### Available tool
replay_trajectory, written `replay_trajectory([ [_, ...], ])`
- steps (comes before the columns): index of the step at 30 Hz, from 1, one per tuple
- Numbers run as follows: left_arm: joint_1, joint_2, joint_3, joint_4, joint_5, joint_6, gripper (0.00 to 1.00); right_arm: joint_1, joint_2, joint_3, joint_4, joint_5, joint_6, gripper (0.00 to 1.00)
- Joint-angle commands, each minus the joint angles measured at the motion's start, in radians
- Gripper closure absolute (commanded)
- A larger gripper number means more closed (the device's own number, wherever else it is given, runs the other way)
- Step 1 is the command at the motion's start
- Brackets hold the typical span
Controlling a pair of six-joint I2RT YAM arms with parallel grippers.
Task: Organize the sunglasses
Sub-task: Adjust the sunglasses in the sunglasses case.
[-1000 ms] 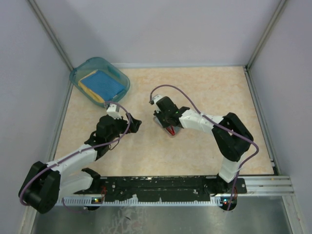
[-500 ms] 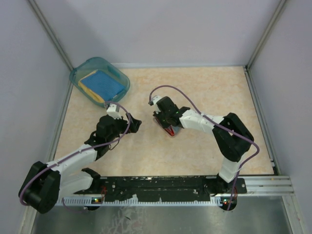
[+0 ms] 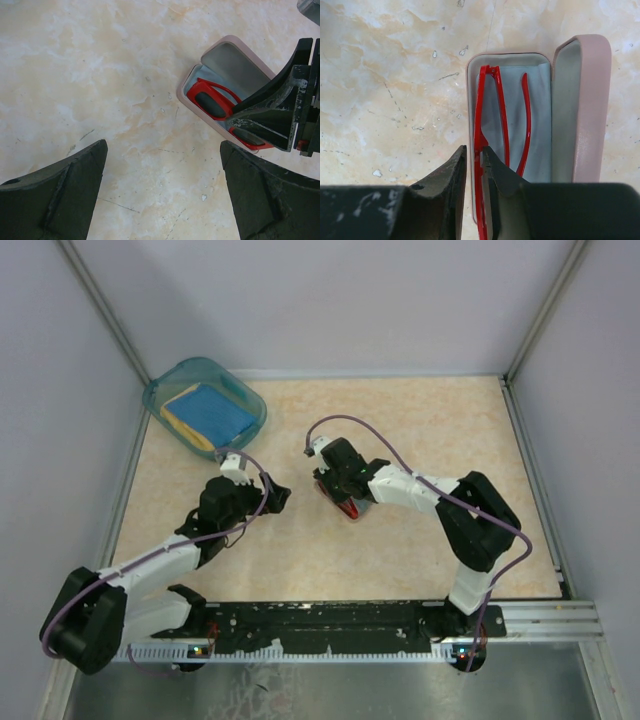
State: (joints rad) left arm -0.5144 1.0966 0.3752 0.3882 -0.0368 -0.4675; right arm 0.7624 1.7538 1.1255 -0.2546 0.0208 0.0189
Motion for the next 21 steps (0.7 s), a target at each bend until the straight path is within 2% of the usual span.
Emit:
replay_trajectory([
  [1,0.005,0.009,0.02,0.027,0.017,0.001,0.0,-0.003,-0.044,0.007,0.018,0.001,-0.005,0.8],
  [4,0.004,0.01,0.02,0.028,0.018,0.001,0.0,-0.002,-0.051,0.008,0.019,0.009,-0.005,0.77],
  [16,0.004,0.05,0.037,0.055,0.041,0.003,0.0,-0.004,-0.094,0.017,0.005,0.034,-0.013,0.76],
  [21,0.004,0.096,0.055,0.08,0.051,0.01,0.0,-0.003,-0.167,0.003,0.015,0.06,-0.001,0.75],
])
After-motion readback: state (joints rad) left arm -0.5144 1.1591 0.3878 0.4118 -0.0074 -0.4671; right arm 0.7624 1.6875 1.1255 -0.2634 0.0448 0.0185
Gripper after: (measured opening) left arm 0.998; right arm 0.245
